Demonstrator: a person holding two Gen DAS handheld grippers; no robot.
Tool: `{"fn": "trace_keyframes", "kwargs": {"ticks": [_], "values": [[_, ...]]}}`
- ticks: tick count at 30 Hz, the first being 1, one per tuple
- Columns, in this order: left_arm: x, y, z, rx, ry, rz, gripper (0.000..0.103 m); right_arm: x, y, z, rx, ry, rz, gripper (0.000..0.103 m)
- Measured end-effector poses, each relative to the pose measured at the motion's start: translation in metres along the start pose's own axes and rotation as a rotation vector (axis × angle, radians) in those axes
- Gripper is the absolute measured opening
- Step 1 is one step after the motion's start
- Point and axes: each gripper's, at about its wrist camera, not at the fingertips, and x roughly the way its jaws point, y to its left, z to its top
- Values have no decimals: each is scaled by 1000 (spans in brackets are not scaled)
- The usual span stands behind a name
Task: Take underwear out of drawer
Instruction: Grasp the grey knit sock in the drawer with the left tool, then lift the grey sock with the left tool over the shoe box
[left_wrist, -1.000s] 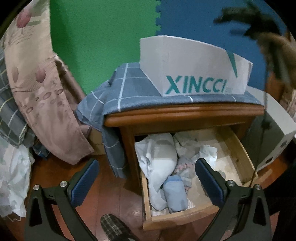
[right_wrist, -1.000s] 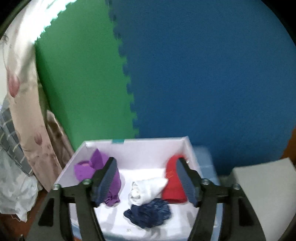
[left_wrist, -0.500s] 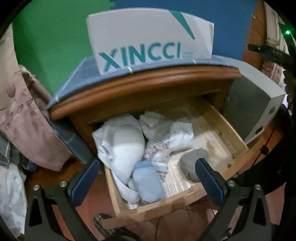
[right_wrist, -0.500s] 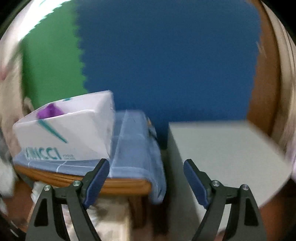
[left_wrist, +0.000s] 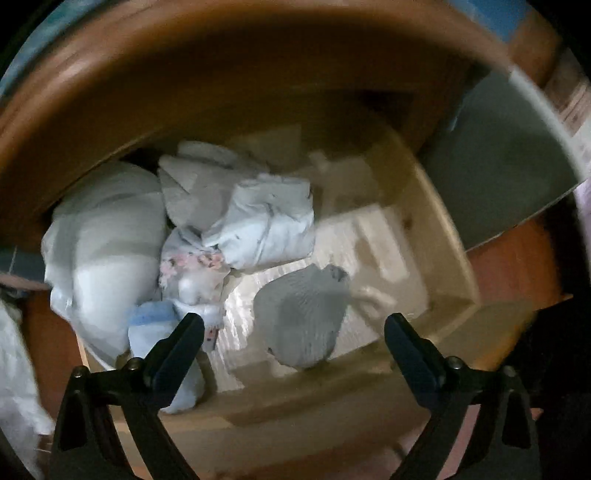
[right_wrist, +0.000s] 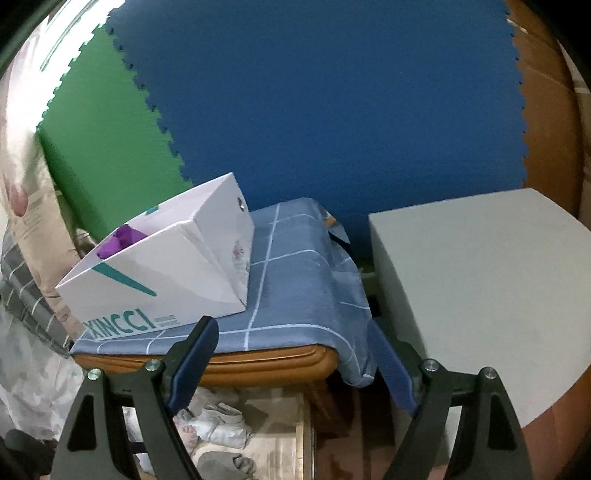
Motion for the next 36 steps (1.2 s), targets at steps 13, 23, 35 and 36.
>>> {"fn": "trace_keyframes", "kwargs": {"ticks": [13, 23, 35, 36], "values": [[70, -19, 35, -3, 325, 76, 80, 6, 19, -3, -62, 34, 76, 85], [62, -32, 25, 101, 312, 90, 19, 11, 24, -6, -77, 55, 106, 85], [-122, -18, -11, 79, -189, 18, 18, 19, 27, -9, -92, 75, 80, 85], [-134, -12, -14, 65, -213, 8, 18, 20, 29, -10, -102, 80, 80, 85]]}}
